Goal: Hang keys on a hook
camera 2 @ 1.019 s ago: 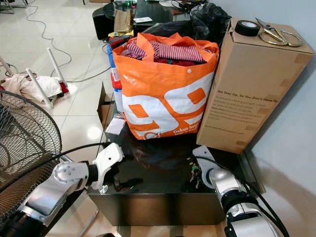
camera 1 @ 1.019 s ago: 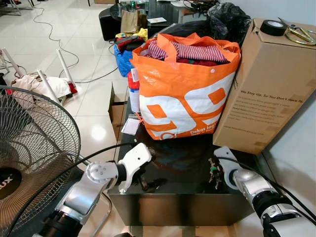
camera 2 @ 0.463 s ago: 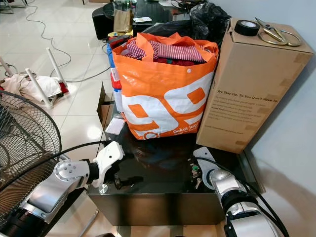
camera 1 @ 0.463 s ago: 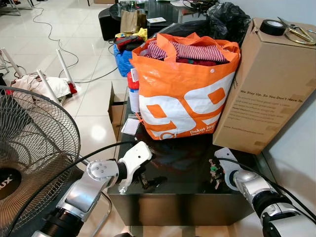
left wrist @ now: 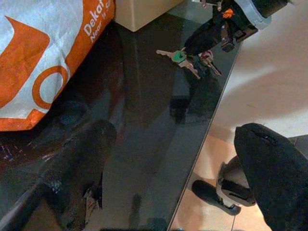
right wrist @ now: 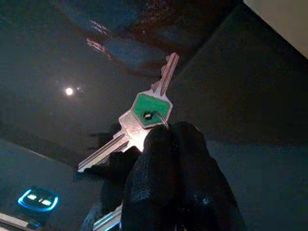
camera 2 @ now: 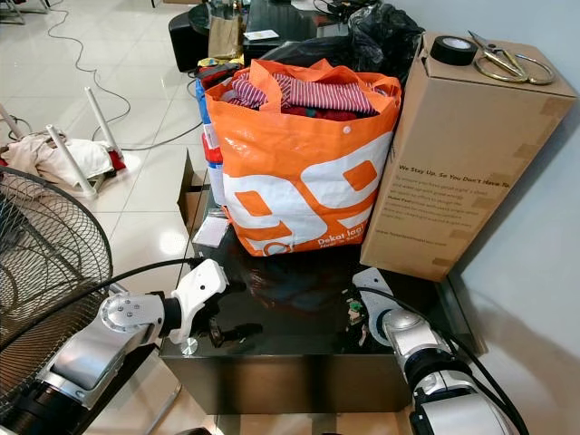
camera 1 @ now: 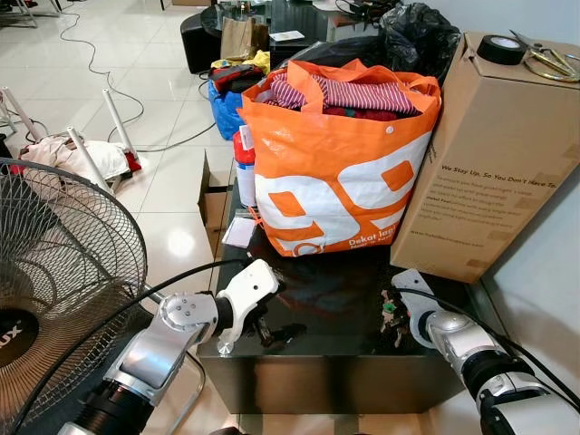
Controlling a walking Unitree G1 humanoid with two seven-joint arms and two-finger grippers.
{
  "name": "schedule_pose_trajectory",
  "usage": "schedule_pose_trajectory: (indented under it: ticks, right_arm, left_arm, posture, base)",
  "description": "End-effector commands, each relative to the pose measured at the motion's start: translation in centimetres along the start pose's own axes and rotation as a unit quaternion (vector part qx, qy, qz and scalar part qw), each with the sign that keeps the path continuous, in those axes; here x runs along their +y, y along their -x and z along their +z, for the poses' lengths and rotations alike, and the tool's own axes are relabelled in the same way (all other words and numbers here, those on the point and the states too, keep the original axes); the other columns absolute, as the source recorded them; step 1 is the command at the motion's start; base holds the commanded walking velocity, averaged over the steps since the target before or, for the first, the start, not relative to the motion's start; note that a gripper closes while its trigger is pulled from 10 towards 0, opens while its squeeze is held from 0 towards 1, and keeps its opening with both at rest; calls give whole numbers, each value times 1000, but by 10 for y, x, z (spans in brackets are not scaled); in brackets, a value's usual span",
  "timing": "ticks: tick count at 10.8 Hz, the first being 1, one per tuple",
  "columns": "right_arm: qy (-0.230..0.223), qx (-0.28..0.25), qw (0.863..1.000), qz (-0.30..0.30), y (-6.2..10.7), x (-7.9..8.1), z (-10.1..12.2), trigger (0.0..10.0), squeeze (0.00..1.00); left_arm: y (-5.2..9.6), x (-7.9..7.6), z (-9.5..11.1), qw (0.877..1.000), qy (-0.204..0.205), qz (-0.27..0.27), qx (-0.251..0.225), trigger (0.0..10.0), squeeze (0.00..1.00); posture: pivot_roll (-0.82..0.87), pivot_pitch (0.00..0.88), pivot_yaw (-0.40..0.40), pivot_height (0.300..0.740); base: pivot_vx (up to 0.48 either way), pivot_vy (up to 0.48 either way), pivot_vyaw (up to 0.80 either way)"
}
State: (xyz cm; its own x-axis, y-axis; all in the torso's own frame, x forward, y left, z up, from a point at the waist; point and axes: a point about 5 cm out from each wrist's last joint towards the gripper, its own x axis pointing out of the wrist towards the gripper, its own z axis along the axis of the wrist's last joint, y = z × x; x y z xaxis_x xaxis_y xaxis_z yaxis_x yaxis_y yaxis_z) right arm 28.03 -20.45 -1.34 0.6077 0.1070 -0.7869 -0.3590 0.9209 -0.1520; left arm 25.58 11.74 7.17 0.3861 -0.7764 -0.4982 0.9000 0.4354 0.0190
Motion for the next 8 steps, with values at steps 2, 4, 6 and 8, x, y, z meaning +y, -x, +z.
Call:
schedule_pose_trajectory:
  ticks: [2, 4, 6, 8]
  right_arm:
    - [-14, -44, 999, 9, 5, -7, 12, 0, 0]
    - [-19, -84, 996, 25, 10, -7, 17, 0, 0]
    - [-36, -137, 989, 41, 22, -4, 24, 0, 0]
    - [-71, -203, 975, 54, 35, 1, 33, 0, 0]
  left_arm:
    - [5, 8, 3, 1000, -12, 12, 2, 10000, 0]
    - [8, 10, 4, 1000, -12, 20, -1, 10000, 0]
    - [9, 13, 5, 999, -13, 34, -9, 10000, 0]
    - [11, 18, 8, 997, -6, 68, -31, 10000, 0]
  posture:
    - [-44, 0, 27, 740]
    - [-44, 0, 34, 740]
    - [-50, 0, 40, 740]
    - [-60, 0, 48, 740]
  base:
    - [0, 0, 0]
    - [0, 0, 0]
    - [0, 0, 0]
    - [0, 0, 0]
